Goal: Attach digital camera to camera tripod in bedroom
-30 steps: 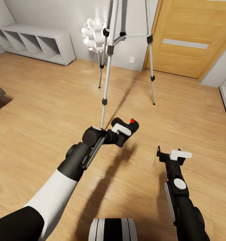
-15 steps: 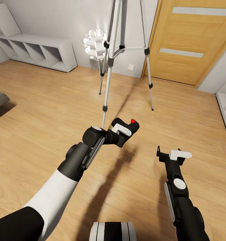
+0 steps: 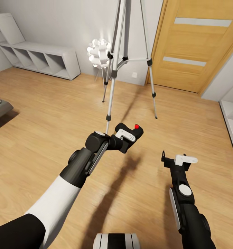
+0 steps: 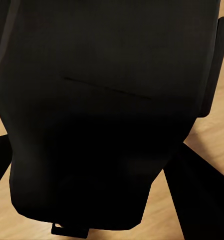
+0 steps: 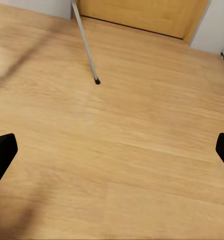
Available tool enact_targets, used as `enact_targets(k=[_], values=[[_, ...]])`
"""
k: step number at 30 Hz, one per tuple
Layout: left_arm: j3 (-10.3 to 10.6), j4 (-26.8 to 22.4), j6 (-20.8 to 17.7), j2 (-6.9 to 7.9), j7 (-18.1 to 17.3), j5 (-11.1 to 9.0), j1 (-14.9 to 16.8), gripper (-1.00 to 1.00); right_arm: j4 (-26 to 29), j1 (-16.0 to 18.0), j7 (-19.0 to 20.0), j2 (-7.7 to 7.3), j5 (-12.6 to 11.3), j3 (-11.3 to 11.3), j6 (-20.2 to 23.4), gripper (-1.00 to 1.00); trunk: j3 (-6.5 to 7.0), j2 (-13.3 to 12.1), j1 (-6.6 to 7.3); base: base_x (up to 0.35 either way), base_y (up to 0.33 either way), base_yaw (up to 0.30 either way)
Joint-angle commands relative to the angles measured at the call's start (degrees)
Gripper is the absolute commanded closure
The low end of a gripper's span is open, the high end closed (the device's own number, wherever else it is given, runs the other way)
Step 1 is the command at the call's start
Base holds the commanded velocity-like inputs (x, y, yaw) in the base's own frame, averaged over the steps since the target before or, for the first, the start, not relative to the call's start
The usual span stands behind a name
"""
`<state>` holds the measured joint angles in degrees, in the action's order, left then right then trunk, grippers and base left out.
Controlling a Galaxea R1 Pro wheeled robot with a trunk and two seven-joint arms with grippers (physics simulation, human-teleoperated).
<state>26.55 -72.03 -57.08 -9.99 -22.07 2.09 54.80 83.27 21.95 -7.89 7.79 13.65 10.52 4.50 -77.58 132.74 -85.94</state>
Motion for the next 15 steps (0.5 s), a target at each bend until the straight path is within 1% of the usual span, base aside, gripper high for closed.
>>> enact_targets(k=[1, 8, 15], values=[[0.0, 0.05, -0.2, -0.01, -0.26, 0.2, 0.0, 1.0, 0.08, 0.02, -0.11, 0.04, 0.6, 0.02, 0.42, -1.0, 0.24, -0.4, 0.23, 0.0, 0.0, 0.0], [0.0, 1.31, 0.18, -0.01, -0.17, 0.25, -0.23, 1.0, 0.01, -0.01, -0.12, 0.04, 0.59, 0.02, 0.42, -1.0, 2.14, -3.21, 1.77, 0.0, 0.0, 0.0], [0.0, 1.52, 0.4, -0.01, -0.12, 0.26, -0.81, 1.0, -0.08, -0.02, -0.11, 0.05, 0.59, 0.02, 0.42, -1.0, 4.04, -6.02, 3.31, 0.0, 0.0, 0.0]])
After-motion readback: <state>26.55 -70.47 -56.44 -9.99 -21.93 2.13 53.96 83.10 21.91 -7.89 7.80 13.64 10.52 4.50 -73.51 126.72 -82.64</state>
